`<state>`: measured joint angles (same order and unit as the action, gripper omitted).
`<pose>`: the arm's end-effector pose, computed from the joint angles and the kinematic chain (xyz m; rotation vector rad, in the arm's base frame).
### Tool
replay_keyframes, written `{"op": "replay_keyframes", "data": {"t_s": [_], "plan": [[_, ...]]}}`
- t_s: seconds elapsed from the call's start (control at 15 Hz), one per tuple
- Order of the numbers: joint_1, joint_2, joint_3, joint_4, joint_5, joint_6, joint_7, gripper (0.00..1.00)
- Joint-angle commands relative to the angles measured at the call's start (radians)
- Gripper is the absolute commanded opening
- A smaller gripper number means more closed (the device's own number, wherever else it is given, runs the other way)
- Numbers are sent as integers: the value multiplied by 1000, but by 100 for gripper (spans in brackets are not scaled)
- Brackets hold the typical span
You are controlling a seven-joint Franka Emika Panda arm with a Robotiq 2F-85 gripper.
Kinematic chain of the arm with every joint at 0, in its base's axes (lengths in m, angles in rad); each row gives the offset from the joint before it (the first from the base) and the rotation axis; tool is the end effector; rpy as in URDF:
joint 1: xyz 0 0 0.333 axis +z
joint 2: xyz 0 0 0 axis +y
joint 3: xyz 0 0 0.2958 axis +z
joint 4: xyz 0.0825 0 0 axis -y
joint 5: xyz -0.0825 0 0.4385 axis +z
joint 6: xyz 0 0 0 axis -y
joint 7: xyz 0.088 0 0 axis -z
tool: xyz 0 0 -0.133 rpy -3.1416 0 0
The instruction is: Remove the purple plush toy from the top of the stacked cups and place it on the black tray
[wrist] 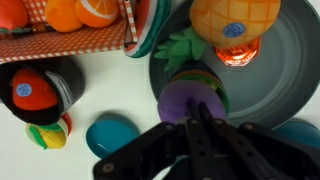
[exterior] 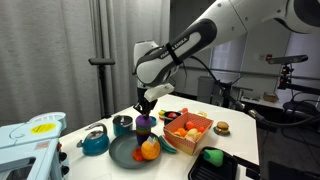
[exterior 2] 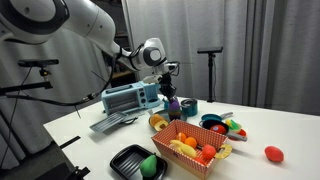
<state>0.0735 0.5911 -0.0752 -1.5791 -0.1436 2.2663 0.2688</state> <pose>0.7428 -0.0026 0.2312 2.9843 -0.2526 0.1746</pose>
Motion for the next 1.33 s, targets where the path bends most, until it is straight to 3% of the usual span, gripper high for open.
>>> {"op": "replay_keyframes", "data": {"t_s": [0.0,0.2,0.6,0.93,1.27], "plan": [[13,-49,-8,-47,-12,61,11,1],[27,-107,12,-74,-8,90,-6,1],[68,-249,130,-156,40,68,-107,1],[79,-308,207,-231,83,-5,-225,1],[66,-355,218,-315,90,-135,-392,1]]}}
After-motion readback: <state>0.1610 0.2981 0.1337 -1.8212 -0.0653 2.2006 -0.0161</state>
